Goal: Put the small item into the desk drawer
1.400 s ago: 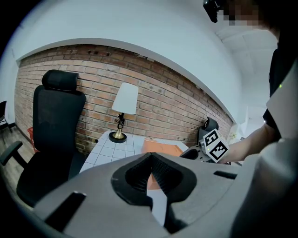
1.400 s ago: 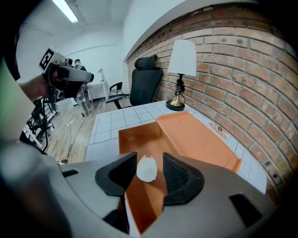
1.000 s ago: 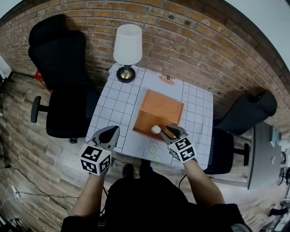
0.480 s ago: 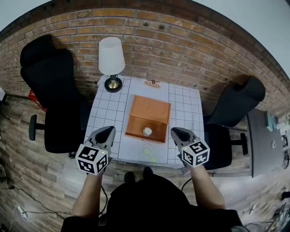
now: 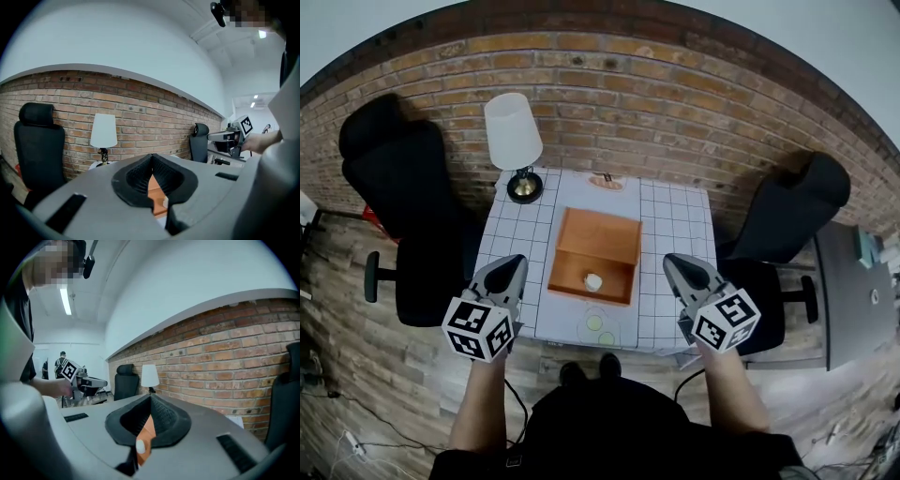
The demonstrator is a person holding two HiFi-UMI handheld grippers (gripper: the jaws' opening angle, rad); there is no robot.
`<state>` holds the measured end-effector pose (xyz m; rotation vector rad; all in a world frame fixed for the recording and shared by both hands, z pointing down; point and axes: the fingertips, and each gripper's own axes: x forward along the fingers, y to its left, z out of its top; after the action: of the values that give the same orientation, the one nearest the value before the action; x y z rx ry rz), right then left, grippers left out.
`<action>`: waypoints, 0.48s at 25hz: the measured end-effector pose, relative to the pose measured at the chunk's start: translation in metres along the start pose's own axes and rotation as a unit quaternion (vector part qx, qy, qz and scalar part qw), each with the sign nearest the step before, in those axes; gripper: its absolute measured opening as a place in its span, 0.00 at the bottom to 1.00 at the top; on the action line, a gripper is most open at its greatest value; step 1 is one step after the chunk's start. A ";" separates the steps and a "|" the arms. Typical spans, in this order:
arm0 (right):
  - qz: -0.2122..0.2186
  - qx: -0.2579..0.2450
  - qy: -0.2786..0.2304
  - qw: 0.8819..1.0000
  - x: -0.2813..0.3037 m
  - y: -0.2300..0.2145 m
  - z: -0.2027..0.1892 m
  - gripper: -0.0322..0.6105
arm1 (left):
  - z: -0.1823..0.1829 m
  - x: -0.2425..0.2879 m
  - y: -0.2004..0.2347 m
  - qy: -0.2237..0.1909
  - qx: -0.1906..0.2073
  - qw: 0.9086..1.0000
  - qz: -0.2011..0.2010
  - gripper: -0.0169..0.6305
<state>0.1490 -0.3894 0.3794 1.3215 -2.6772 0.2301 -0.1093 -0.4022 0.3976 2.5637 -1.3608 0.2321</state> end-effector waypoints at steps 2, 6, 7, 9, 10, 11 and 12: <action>-0.021 -0.006 -0.037 0.999 -0.009 -0.011 0.020 0.05 | 0.012 0.001 -0.007 -0.012 -0.017 1.000 -0.006 0.04; -0.043 -0.012 -0.087 0.995 -0.024 -0.028 0.049 0.05 | 0.033 0.005 -0.017 -0.026 -0.003 1.000 -0.002 0.04; -0.044 -0.015 -0.094 0.995 -0.027 -0.029 0.054 0.05 | 0.037 0.005 -0.019 -0.028 0.006 1.000 0.001 0.04; -0.043 -0.022 -0.106 0.993 -0.031 -0.031 0.062 0.05 | 0.043 0.005 -0.020 -0.031 0.024 0.999 0.014 0.04; -0.043 -0.025 -0.112 0.992 -0.032 -0.031 0.066 0.05 | 0.045 0.005 -0.020 -0.032 0.031 0.999 0.022 0.04; -0.043 -0.028 -0.116 0.992 -0.033 -0.031 0.069 0.05 | 0.048 0.005 -0.020 -0.033 0.037 0.998 0.030 0.04; -0.043 -0.028 -0.119 0.992 -0.033 -0.031 0.071 0.05 | 0.050 0.005 -0.020 -0.034 0.040 0.998 0.035 0.04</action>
<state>0.1889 -0.3969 0.3055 1.5313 -2.7843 -0.0137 -0.0883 -0.4088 0.3486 2.6132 -1.4977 0.2175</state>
